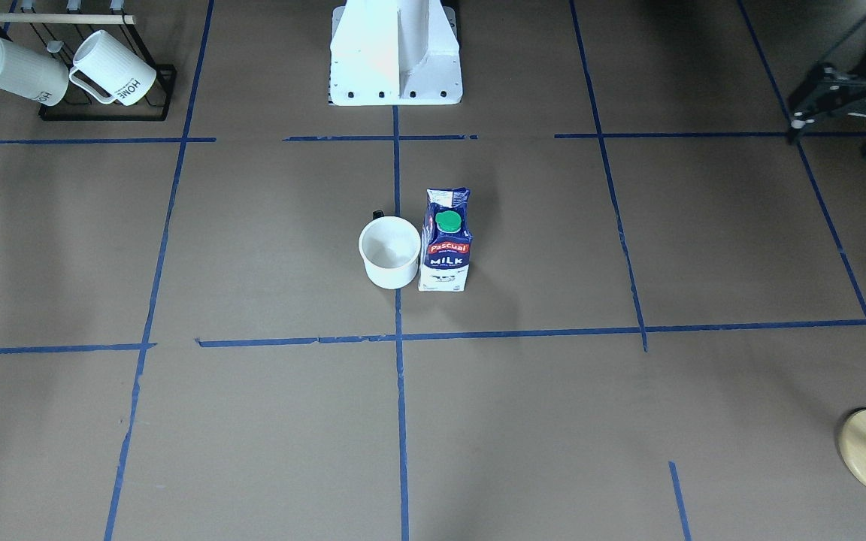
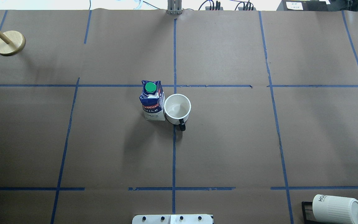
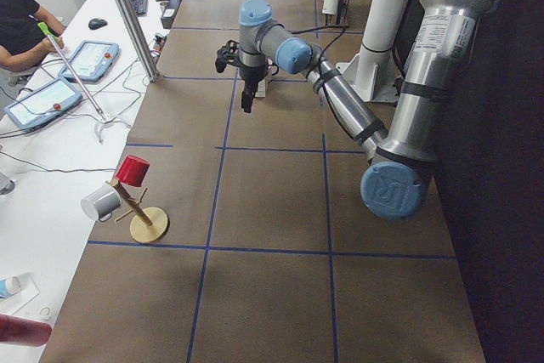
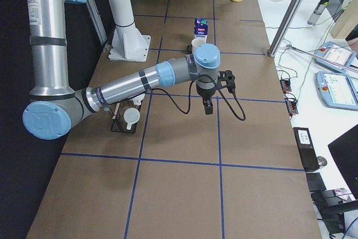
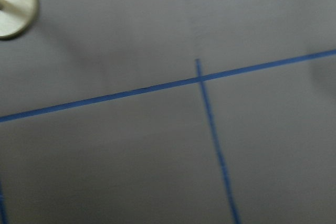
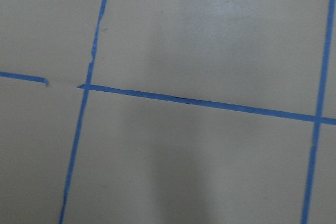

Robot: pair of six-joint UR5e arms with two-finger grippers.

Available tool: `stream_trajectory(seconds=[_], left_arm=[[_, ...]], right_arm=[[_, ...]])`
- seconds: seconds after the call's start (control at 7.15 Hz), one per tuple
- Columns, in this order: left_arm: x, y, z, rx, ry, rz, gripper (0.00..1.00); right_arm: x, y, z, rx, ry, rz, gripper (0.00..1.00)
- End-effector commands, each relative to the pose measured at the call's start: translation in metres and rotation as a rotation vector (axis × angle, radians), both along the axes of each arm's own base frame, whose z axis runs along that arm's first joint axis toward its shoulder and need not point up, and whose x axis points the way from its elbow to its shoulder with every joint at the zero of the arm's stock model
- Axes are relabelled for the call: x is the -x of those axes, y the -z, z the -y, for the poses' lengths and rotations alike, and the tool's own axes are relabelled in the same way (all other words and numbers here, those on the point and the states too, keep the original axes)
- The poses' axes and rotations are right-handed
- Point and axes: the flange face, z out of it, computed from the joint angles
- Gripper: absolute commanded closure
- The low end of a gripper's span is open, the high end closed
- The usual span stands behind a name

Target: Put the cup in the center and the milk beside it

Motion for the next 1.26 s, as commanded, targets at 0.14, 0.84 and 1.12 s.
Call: stream_trajectory(seconds=[0.14, 0.84, 1.12], left_arm=[[0.125, -0.141, 0.022, -0.016, -0.079, 0.037, 0.0], [0.129, -0.172, -0.003, 0.07, -0.054, -0.021, 0.0], [0.128, -0.177, -0.005, 0.103, -0.031, -0.025, 0.0]], right_arm=[[-0.064, -0.043, -0.027, 0.021, 0.066, -0.113, 0.0], [-0.063, -0.052, -0.043, 0.044, 0.063, -0.103, 0.0], [-0.063, -0.045, -0.041, 0.022, 0.061, -0.107, 0.0]])
